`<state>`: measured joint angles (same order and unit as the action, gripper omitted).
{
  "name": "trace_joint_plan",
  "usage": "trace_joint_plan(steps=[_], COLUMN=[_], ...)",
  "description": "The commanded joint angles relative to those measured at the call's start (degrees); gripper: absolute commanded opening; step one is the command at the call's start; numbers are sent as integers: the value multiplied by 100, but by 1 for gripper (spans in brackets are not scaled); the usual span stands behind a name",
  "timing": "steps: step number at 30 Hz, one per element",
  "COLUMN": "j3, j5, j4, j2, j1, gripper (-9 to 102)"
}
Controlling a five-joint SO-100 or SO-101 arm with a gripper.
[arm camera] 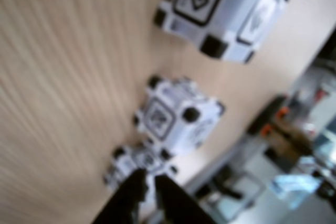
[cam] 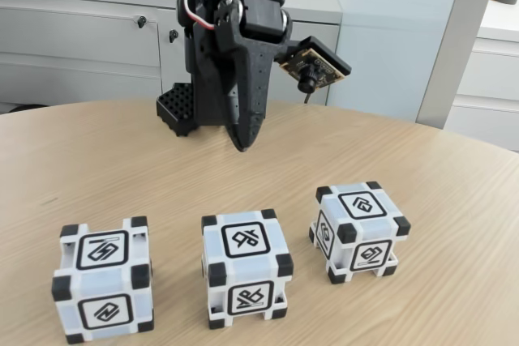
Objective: Stack cubes from left to right.
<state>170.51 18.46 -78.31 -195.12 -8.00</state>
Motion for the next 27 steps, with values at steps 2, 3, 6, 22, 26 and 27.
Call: trace_joint_plan(steps=[2, 3, 6, 22, 26, 27], j3=[-18, -18, -18, -9, -18, -18], j5=[-958, -958, -967, -861, -853, -853], j4=[18, 18, 18, 18, 18, 18], j2=[-18, -18, -18, -18, -18, -18], j1=[-26, -26, -26, -26, -26, -26], gripper=[0, 0, 0, 0, 0, 0])
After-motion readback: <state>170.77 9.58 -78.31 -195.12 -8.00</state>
